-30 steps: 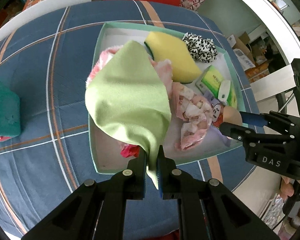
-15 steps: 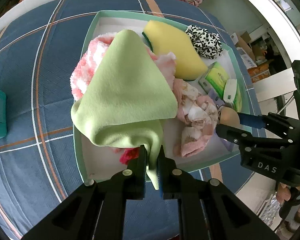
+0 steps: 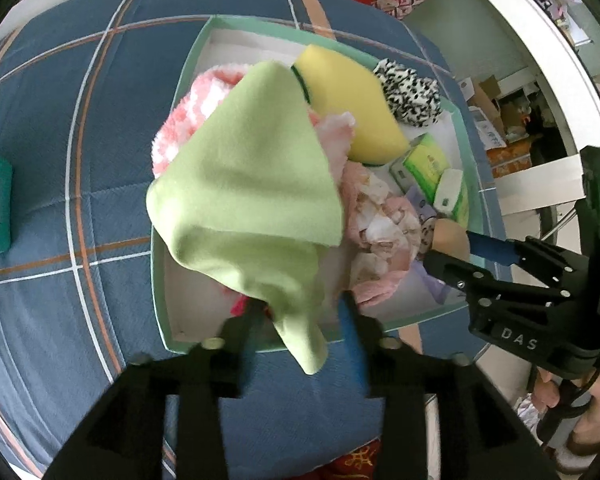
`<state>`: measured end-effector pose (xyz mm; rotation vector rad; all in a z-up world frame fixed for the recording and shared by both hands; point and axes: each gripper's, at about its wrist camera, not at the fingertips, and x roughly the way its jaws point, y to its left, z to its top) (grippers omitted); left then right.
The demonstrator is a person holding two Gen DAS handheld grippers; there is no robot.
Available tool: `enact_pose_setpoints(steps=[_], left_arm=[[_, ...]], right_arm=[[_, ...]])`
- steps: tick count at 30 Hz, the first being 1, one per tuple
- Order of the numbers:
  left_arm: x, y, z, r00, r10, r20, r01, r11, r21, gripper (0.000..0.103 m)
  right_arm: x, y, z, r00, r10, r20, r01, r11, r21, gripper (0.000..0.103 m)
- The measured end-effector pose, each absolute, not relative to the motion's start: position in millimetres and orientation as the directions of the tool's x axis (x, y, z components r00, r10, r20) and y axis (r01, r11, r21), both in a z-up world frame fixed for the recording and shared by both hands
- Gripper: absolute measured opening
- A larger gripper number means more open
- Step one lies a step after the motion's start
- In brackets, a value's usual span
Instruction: Organize soft objects
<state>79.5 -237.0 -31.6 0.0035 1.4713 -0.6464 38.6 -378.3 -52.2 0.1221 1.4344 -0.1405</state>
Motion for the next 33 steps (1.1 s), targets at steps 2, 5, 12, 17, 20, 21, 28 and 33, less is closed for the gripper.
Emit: enact_pose_setpoints(steps=[2,5,12,17,20,21,28,33], left_arm=[[78.4,-234.9,-24.0,-0.026,-0.404,-0.914,0.406,0.832,-0.379,0.047],[77.4,-232.3,-11.6,-0.016,-0.419,-0.908,0.404,0.828,-0.389,0.053],[74.8,-223.4,16.8,0.023,-0.437,-0.899,0.404,0.827,-0.391,0.054],[75.4,-212.2,22.6,0.054,-0.412,-0.910,0.386,0.849,-0.361,0.056],[77.7,-203.2,20.5,0.079,-0.379,-0.922,0.370,0.870,-0.326,0.067],[78.6,-198.8,20.4,0.087,-0.370,-0.925,0.366,0.876,-0.316,0.069],[86.0,-171.8,20.3,0.181,-0.289,-0.940,0.324,0.920,-0.220,0.088],[89.7,-152.9,16.1,0.217,-0.227,-0.949,0.296,0.942,-0.158,0.093]], right_arm=[[37.4,-376.2,-48.3,0.132,-0.022,-0.991,0.169,0.986,0.001,0.057],[35.7,-373.5,-41.0,0.137,-0.023,-0.990,0.167,0.986,0.000,0.062],[31.4,-364.9,-19.9,0.164,-0.040,-0.986,0.169,0.985,-0.012,0.063],[26.8,-353.0,-5.4,0.174,-0.048,-0.984,0.168,0.986,-0.018,0.063],[25.5,-347.2,-3.0,0.179,-0.050,-0.983,0.169,0.985,-0.020,0.063],[25.2,-344.3,-1.9,0.179,-0.049,-0.983,0.170,0.985,-0.018,0.064],[26.6,-339.3,-3.9,0.179,-0.025,-0.984,0.178,0.984,0.008,0.083],[26.8,-333.5,-5.2,0.193,-0.021,-0.981,0.184,0.983,0.015,0.100]])
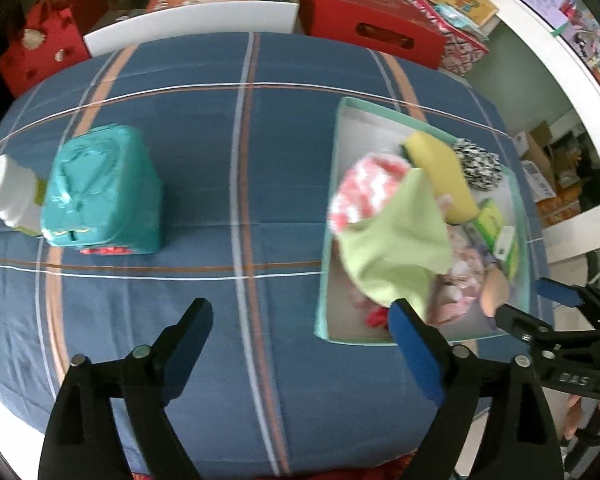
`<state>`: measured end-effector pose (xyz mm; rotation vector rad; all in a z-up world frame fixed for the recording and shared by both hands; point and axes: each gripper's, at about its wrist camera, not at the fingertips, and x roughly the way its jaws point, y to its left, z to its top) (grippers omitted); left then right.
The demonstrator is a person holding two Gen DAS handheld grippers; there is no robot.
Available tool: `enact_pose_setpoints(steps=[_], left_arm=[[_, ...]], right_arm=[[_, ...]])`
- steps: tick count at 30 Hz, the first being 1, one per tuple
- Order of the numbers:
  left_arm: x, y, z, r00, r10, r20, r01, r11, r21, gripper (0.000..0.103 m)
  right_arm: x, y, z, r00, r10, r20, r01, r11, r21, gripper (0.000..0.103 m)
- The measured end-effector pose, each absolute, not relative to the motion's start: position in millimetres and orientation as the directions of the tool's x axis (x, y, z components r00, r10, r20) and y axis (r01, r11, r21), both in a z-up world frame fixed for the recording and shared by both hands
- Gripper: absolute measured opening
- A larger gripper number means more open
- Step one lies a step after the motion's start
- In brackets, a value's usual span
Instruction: Organize soft objects
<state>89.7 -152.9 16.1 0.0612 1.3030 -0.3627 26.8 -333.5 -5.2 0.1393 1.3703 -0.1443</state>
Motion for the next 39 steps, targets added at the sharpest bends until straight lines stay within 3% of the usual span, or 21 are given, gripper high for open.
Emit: enact_pose_setpoints(steps=[14,23,39], left_arm=[[77.5,-117.5,15.9,0.273,-0.176,-0.946,0.273,0.957,-0.099,0.094],[57.9,-93.3,27.4,0.409,-0.152,-0.900,0.253,0.966,-0.049,0.094],[21.4,-67.9,20.2,0.518,-0.076,-0.852,0.234,0.971,0.055,0.094]], right_arm=[[20.7,-296.6,12.4,0.272,-0.037,-0.962,0.175,0.984,0.011,0.103],[9.4,-263.3,10.1,0.355,-0.035,-0.934,0.181,0.983,0.032,0.103],[-17.3,-238.5,2.2,0.475,-0.092,-0.875,0.296,0.953,0.060,0.103]])
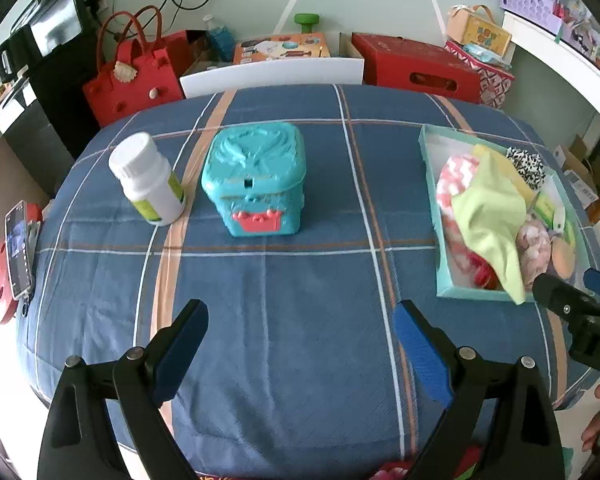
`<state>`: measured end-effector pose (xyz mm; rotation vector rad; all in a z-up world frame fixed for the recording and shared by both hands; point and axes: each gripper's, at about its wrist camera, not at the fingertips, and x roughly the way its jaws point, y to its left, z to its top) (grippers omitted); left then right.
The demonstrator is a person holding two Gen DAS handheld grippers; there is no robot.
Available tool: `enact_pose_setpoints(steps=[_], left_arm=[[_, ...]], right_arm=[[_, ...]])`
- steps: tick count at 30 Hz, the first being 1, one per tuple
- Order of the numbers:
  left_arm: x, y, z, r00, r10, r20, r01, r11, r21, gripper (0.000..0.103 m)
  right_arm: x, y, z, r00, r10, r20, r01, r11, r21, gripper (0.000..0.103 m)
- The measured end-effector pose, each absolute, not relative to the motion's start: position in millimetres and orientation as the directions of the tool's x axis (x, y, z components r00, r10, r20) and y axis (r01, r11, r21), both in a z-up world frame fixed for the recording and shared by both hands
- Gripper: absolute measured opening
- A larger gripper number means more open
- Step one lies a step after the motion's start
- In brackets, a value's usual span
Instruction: Organize soft objects
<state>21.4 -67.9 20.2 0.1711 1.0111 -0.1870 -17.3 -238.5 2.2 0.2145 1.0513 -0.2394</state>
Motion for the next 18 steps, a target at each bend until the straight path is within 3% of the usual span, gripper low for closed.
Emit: enact_pose_setpoints(steps=[9,18], left_arm=[[18.7,-60.1,6.4,0.516,0.024,-0.856,0.167,0.978,0.129,0.094],[19.0,-45.7,9.8,0.521,-0.001,-0.853,0.158,0.983,0.096,0.094]], right_arm=[[-18.9,-220.2,-5.4,0.485,-0.099,-0.869,0.276,0.960,0.044,0.103],[-16.6,-203.7,-13.6,0.479,-0.141,-0.866,0.270,0.963,-0.007,0.103]])
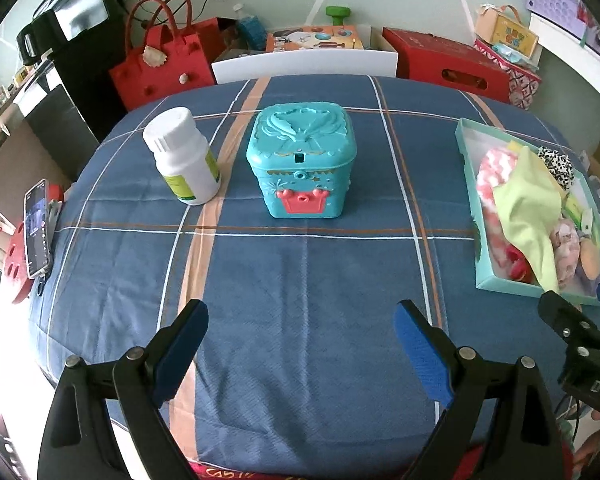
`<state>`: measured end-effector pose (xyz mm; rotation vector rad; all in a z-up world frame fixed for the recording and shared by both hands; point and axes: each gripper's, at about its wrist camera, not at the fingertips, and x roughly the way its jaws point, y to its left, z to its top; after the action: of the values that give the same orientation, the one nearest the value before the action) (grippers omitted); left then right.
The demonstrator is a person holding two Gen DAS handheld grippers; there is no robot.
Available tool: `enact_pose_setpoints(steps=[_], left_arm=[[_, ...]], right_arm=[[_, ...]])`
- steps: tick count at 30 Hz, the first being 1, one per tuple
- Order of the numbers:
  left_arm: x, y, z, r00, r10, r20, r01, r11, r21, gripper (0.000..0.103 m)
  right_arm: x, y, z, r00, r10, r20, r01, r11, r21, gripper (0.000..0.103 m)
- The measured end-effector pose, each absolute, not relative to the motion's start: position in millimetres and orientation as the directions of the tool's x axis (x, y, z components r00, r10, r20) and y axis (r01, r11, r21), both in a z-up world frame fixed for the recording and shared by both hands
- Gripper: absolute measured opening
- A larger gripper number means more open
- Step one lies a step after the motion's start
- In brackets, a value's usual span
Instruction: Organize soft objects
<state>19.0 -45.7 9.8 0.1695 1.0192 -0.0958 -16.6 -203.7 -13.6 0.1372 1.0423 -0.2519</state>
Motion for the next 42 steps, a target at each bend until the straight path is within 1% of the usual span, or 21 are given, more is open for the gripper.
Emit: enact_pose_setpoints(steps=[5,14,25,42], left_arm=[[21.5,-39.4,6.5,0.505,-0.001,-0.863,0.154,0.984,0.089,0.094],[24.3,-32.2,2.2,0.489,0.016,-0.872,0.139,0.986,0.096,0.094],[25.3,-36.2,-2.0,0.486,0.052,-0.872,0.140,0.981,0.136,0.094],[27.3,-35.7,-5.6,0.481,0.084,-0.873,0.127,0.978,0.165,0.094]], right_arm=[[-13.8,-198.4,-19.8,0.475,-0.169,-0.863,0.275,0.961,-0.037,0.103],[-9.2,-191.5,-31.5,0.460,-0.171,-0.871,0.271,0.962,-0.046,0.103],[-11.1,-194.1,-29.4,0.468,-0.196,-0.862,0.294,0.954,-0.057,0.103],[-12.2,-191.2,-28.4,0.467,-0.227,-0.855,0.301,0.950,-0.088,0.103]])
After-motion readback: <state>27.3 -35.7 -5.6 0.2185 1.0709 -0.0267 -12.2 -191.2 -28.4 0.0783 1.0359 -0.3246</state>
